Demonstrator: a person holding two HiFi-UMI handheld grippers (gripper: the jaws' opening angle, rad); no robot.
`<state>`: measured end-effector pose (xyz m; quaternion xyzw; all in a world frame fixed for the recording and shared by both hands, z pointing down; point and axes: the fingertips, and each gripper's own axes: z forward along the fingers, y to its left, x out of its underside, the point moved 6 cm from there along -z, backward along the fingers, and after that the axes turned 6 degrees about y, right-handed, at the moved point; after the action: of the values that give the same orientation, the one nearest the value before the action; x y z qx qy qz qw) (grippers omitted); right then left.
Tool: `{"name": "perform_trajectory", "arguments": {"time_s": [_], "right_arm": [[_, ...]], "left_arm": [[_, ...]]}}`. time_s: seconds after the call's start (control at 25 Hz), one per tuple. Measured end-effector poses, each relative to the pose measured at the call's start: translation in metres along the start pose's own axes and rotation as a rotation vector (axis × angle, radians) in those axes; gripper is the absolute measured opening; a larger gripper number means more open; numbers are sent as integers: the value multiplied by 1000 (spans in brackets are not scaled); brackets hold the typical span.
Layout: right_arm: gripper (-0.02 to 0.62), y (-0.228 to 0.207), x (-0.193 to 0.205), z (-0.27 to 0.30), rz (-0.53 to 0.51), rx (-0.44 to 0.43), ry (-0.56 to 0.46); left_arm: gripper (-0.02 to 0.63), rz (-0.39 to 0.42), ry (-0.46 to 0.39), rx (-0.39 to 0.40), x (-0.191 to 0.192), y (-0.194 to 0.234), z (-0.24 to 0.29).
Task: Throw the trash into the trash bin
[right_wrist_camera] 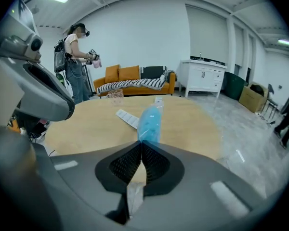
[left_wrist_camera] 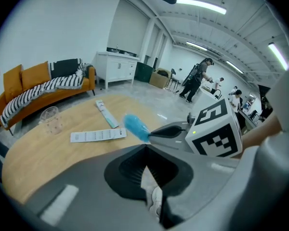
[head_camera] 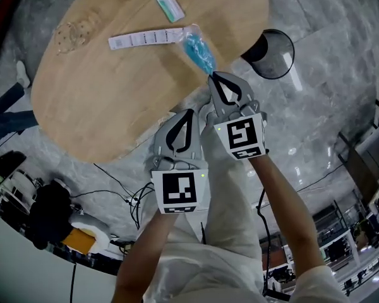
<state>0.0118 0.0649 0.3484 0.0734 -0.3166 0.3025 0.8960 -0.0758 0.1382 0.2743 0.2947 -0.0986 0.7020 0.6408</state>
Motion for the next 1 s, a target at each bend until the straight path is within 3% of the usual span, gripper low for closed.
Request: {"name": "perform_trajectory", "arguments": {"time_s": [0.44,0.84,1.0], "right_arm": [[29,-97,98,-54,178,148,45],[29,-161,179,-63,290,239,120],[29,-181,206,-55,286,261,170]], "left_arm": [[0,113,42,77,-20,-91,54],[0,159,105,100,-22,-138,96],[0,174,128,108,-19,-149,107]]}}
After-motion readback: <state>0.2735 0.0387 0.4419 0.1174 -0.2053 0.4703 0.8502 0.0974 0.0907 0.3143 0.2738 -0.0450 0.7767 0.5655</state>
